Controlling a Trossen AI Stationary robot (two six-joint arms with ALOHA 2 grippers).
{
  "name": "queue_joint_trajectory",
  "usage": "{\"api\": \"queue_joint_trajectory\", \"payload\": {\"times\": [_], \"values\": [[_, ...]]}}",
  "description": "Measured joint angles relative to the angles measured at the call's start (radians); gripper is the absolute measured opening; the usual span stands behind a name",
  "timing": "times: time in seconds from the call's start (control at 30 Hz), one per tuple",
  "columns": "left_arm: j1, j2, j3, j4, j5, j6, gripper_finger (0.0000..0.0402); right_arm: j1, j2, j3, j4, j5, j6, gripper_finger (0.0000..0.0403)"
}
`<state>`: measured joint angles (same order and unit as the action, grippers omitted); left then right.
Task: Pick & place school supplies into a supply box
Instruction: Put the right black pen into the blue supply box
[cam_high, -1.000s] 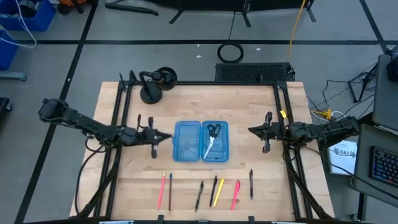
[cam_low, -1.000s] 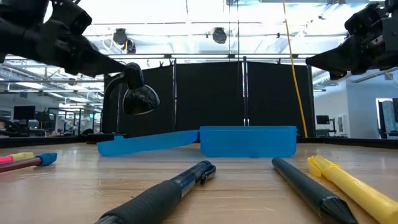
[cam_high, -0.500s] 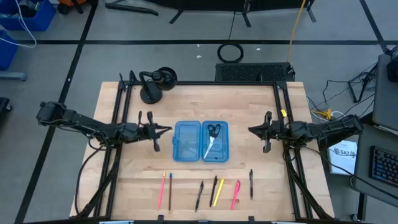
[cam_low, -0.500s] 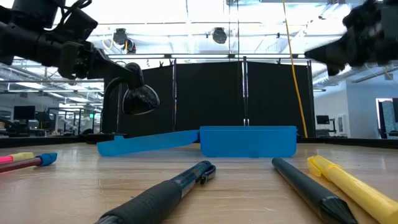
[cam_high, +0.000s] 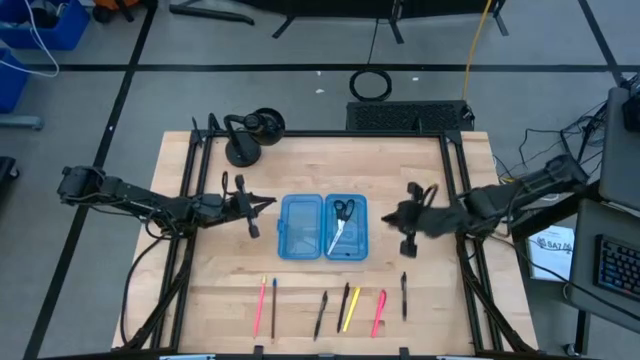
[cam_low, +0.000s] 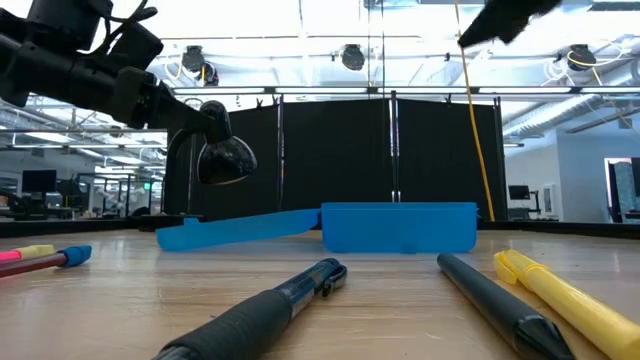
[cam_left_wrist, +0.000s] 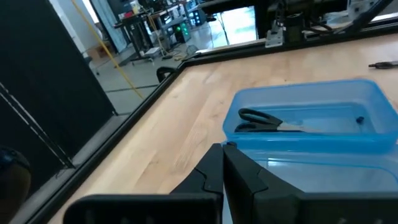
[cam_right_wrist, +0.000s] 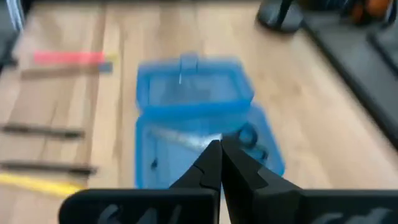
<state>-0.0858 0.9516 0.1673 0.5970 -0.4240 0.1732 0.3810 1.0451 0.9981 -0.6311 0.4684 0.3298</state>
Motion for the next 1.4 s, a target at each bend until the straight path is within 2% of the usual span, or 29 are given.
{"api": "queue_joint_trajectory", "payload": {"times": [0.2, 0.37, 0.47, 0.6, 0.77, 0.83, 0.97, 1.4], "values": [[0.007, 0.000, 0.000, 0.007, 0.000, -0.030, 0.0004, 0.119, 0.311, 0.387, -0.377, -0.001, 0.240, 0.0000], [0.007, 0.000, 0.000, 0.006, 0.000, -0.091, 0.0023, 0.220, 0.464, 0.565, -0.524, -0.026, 0.442, 0.0000], [0.007, 0.000, 0.000, 0.000, 0.000, -0.147, 0.0031, 0.278, 0.512, 0.579, -0.519, -0.082, 0.602, 0.0000], [0.007, 0.000, 0.000, -0.029, 0.016, -0.188, 0.0030, 0.371, 0.578, 0.581, -0.524, -0.147, 0.896, 0.0000], [0.007, 0.000, 0.000, -0.057, 0.031, -0.201, 0.0021, 0.479, 0.687, 0.580, -0.548, -0.156, 1.245, 0.0000], [0.007, 0.000, 0.000, -0.057, 0.031, -0.202, 0.0015, 0.497, 0.727, 0.580, -0.574, -0.152, 1.337, 0.0000], [0.007, 0.000, 0.000, -0.055, 0.031, -0.202, 0.0004, 0.505, 0.787, 0.579, -0.584, -0.080, 1.414, 0.0012], [0.007, 0.000, 0.000, -0.054, 0.031, -0.229, 0.0036, 0.452, 0.799, 0.461, -0.566, -0.348, 1.610, 0.0174]]}}
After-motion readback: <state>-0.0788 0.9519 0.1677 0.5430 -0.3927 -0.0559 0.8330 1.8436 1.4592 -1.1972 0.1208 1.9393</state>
